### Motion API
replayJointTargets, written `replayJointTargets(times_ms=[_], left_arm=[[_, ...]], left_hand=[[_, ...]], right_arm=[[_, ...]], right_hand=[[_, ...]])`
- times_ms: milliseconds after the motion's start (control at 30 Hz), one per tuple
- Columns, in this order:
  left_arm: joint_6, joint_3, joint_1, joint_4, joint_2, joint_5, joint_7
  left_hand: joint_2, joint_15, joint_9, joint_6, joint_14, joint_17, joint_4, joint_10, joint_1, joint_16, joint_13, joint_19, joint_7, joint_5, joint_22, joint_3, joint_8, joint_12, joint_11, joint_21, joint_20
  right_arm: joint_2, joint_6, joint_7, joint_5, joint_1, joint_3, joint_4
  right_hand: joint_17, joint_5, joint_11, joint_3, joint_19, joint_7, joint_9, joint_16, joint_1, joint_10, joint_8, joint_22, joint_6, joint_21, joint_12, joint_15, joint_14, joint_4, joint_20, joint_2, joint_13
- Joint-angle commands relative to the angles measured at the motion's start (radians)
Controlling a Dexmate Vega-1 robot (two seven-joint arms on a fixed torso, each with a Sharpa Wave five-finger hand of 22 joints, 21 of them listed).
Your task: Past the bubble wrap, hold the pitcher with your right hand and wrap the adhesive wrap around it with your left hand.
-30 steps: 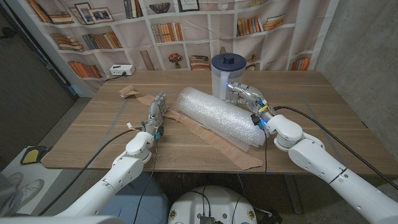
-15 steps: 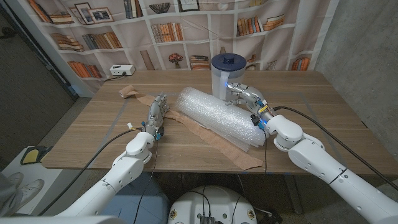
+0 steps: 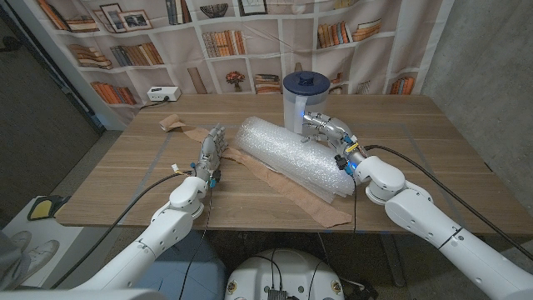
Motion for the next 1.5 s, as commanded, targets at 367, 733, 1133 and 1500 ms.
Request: replayJointTargets(times_ms=[367, 733, 1133, 1500], left_arm=[[0.009, 0.006, 0.0, -0.002, 0.003, 0.0, -0.003], [0.009, 0.006, 0.005, -0.009, 0.004, 0.0, -0.001], [0.012, 0.003, 0.012, -0.017, 0.007, -0.001, 0.005], [0.015, 0.006, 0.006, -0.01, 0.008, -0.002, -0.003]], left_hand=[[0.011, 0.006, 0.003, 0.008, -0.005, 0.002, 0.001, 0.007, 0.002, 0.004, 0.005, 0.003, 0.0, 0.003, 0.005, -0.001, 0.002, 0.003, -0.003, 0.001, 0.001], [0.012, 0.006, 0.003, 0.008, -0.005, 0.002, 0.001, 0.008, 0.002, 0.004, 0.005, 0.003, 0.001, 0.003, 0.005, -0.001, 0.002, 0.003, -0.001, 0.001, 0.001], [0.012, 0.006, 0.003, 0.008, -0.005, 0.002, 0.001, 0.007, 0.002, 0.004, 0.005, 0.003, 0.0, 0.003, 0.005, -0.001, 0.001, 0.003, 0.0, 0.001, 0.0], [0.013, 0.006, 0.003, 0.009, -0.004, 0.002, 0.001, 0.006, 0.002, 0.004, 0.005, 0.003, 0.001, 0.003, 0.005, -0.001, 0.002, 0.003, 0.0, 0.001, 0.0]], right_arm=[[0.012, 0.038, 0.042, 0.025, 0.001, -0.013, 0.027], [0.005, 0.038, 0.059, 0.041, -0.003, -0.012, 0.021], [0.006, 0.038, 0.063, 0.036, 0.005, -0.021, 0.02], [0.003, 0.049, 0.068, 0.025, 0.003, -0.025, 0.02]], right_hand=[[-0.003, -0.003, -0.003, -0.003, -0.034, -0.009, -0.001, -0.004, 0.022, -0.022, -0.017, 0.04, -0.035, 0.035, -0.023, -0.104, -0.008, 0.008, 0.005, 0.015, -0.004], [-0.003, -0.004, -0.002, -0.008, -0.047, -0.006, -0.004, -0.002, 0.019, -0.017, -0.02, 0.062, -0.036, 0.054, -0.028, -0.094, -0.004, 0.013, 0.008, 0.019, -0.008], [-0.006, -0.004, 0.012, -0.014, -0.074, 0.001, -0.009, -0.01, 0.02, -0.042, -0.033, 0.095, -0.057, 0.084, -0.048, -0.079, -0.024, 0.013, 0.013, 0.021, -0.014], [-0.003, 0.001, -0.01, -0.01, -0.098, -0.012, -0.019, -0.021, 0.017, -0.071, -0.048, 0.116, -0.067, 0.107, -0.071, -0.084, -0.059, 0.023, 0.006, 0.054, -0.025]])
